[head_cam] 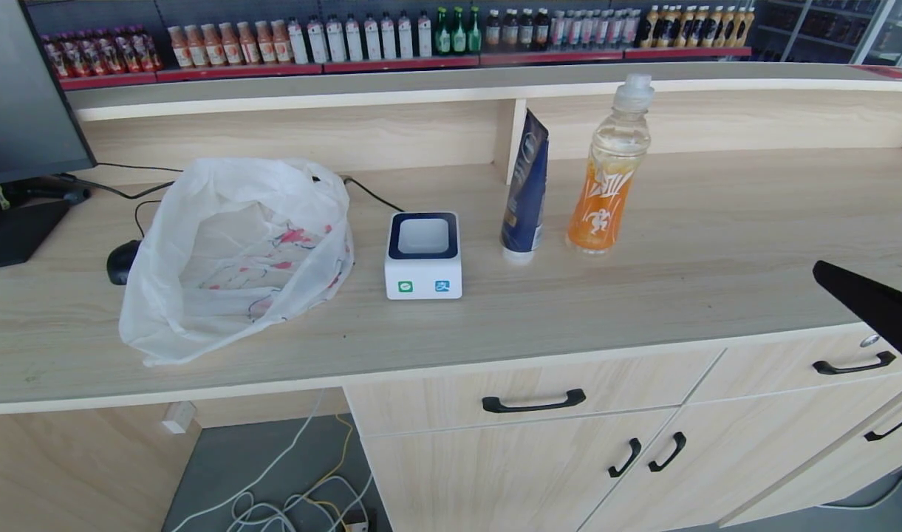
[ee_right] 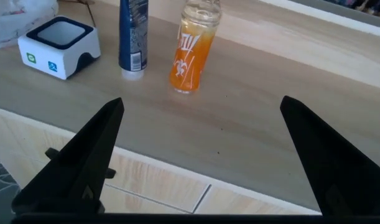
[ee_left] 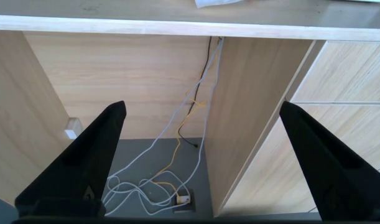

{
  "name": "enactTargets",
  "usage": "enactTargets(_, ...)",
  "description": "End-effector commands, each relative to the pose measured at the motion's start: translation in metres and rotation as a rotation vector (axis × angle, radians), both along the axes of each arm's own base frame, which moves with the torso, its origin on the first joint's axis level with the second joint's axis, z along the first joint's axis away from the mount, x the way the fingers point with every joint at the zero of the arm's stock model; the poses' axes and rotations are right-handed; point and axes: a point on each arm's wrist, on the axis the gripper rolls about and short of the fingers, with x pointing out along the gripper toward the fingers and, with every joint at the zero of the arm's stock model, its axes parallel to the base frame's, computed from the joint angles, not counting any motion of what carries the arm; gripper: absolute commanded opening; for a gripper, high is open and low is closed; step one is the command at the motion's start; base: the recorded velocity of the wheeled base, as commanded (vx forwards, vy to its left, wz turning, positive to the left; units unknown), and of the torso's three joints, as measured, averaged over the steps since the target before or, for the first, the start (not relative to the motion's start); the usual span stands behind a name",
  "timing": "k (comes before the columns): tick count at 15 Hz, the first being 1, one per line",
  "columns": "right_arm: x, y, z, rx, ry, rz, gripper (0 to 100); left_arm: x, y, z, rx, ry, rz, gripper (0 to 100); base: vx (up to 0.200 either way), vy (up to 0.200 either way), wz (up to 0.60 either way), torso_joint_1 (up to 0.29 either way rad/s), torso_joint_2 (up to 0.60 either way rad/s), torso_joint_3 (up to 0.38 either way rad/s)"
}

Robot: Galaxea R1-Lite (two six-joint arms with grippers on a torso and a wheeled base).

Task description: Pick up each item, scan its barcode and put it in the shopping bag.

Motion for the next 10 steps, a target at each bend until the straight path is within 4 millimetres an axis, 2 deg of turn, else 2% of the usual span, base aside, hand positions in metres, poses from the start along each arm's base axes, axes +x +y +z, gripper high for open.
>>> enactTargets(1, 0.004, 0.028, -0.011, 0.063, 0.083, 0.015, 100, 0.0, 0.0, 0.0, 0.0, 0.0, 0.0, 100, 0.0, 0.0, 0.0, 0.0, 0.0, 0.0)
enactTargets(5, 0.02, 0.045, -0.009, 0.139, 0.017, -0.065, 100, 0.0, 0.0, 0.0, 0.0, 0.002, 0.0, 100, 0.0, 0.0, 0.0, 0.0, 0.0, 0.0)
enactTargets(8, 0.017, 0.055, -0.012, 0.153, 0.03, -0.142, 100, 0.0, 0.0, 0.0, 0.0, 0.0, 0.0, 100, 0.0, 0.0, 0.0, 0.0, 0.0, 0.0)
enactTargets(10, 0.016, 0.061, -0.015, 0.14, 0.044, -0.121, 100, 0.0, 0.0, 0.0, 0.0, 0.0, 0.0, 100, 0.0, 0.0, 0.0, 0.0, 0.0, 0.0)
